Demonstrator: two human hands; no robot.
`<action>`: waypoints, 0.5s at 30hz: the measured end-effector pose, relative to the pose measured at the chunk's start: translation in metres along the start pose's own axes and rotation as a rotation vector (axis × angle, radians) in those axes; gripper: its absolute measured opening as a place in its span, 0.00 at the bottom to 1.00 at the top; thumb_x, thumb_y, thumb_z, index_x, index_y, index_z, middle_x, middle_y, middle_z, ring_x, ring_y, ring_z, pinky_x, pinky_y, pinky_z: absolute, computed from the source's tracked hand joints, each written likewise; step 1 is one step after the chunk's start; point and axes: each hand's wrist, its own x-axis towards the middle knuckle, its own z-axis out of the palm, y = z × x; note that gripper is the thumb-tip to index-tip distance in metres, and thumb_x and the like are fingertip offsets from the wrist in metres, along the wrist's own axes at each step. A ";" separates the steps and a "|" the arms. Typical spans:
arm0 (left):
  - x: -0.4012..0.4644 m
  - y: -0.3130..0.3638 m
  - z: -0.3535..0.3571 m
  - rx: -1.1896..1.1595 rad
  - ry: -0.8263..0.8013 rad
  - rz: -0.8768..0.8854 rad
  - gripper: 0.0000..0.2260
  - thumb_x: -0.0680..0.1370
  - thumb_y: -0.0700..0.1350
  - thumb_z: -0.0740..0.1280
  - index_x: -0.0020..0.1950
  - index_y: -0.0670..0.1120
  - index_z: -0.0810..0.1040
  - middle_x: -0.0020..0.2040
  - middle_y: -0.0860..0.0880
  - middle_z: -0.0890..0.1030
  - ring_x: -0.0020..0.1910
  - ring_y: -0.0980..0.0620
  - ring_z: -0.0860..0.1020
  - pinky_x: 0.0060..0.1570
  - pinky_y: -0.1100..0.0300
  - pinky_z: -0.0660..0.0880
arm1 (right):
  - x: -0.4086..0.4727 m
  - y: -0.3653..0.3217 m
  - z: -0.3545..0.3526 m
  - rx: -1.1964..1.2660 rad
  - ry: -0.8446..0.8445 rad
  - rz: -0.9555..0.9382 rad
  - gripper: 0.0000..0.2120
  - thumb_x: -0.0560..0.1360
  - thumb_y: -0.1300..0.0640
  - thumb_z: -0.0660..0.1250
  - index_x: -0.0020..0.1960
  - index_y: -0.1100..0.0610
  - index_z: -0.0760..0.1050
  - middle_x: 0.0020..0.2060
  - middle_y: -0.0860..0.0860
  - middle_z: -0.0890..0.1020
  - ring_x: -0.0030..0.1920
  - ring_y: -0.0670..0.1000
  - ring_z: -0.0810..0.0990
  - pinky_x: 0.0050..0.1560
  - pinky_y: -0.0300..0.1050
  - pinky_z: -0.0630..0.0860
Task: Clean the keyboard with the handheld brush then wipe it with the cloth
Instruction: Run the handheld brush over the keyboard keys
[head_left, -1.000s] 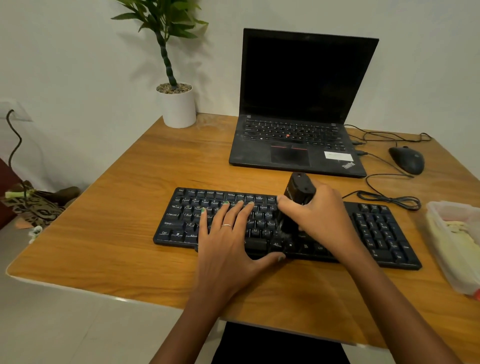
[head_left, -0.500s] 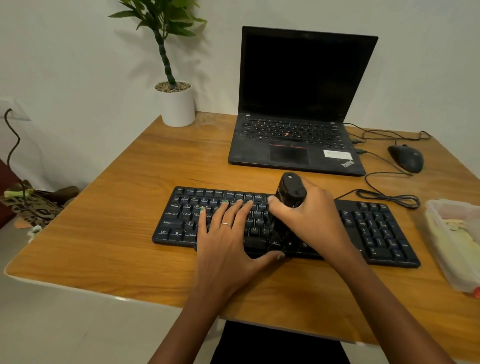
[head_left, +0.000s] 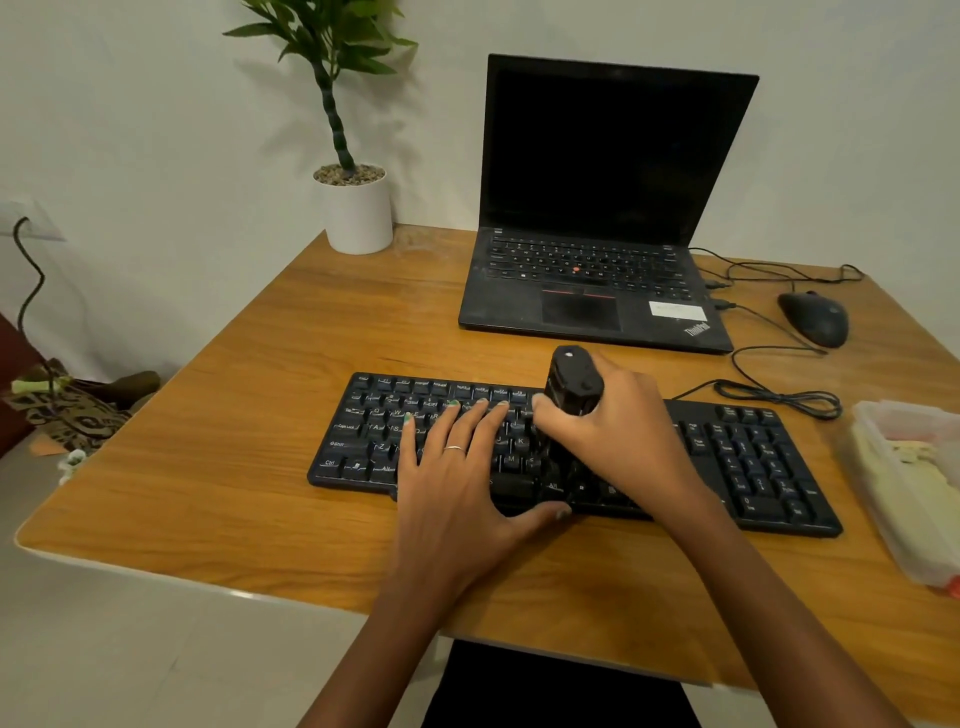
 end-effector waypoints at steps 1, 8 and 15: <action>0.000 0.000 0.000 -0.001 0.002 0.000 0.46 0.67 0.80 0.48 0.73 0.49 0.68 0.71 0.50 0.72 0.71 0.48 0.68 0.71 0.40 0.55 | -0.002 -0.001 0.000 0.047 -0.052 0.017 0.12 0.72 0.53 0.69 0.35 0.52 0.68 0.28 0.47 0.73 0.28 0.44 0.69 0.28 0.37 0.68; 0.000 0.000 0.001 -0.002 0.006 -0.001 0.46 0.66 0.80 0.49 0.73 0.50 0.67 0.71 0.51 0.72 0.71 0.48 0.67 0.71 0.39 0.55 | -0.007 0.005 -0.005 0.104 0.063 0.072 0.10 0.72 0.53 0.70 0.38 0.56 0.72 0.31 0.51 0.77 0.33 0.51 0.76 0.29 0.38 0.70; -0.001 0.001 0.001 -0.011 0.012 0.008 0.46 0.67 0.80 0.50 0.73 0.49 0.67 0.70 0.50 0.72 0.70 0.48 0.68 0.71 0.40 0.55 | -0.012 0.006 -0.008 0.055 0.117 0.105 0.11 0.72 0.52 0.70 0.36 0.53 0.70 0.30 0.48 0.75 0.30 0.47 0.73 0.30 0.36 0.69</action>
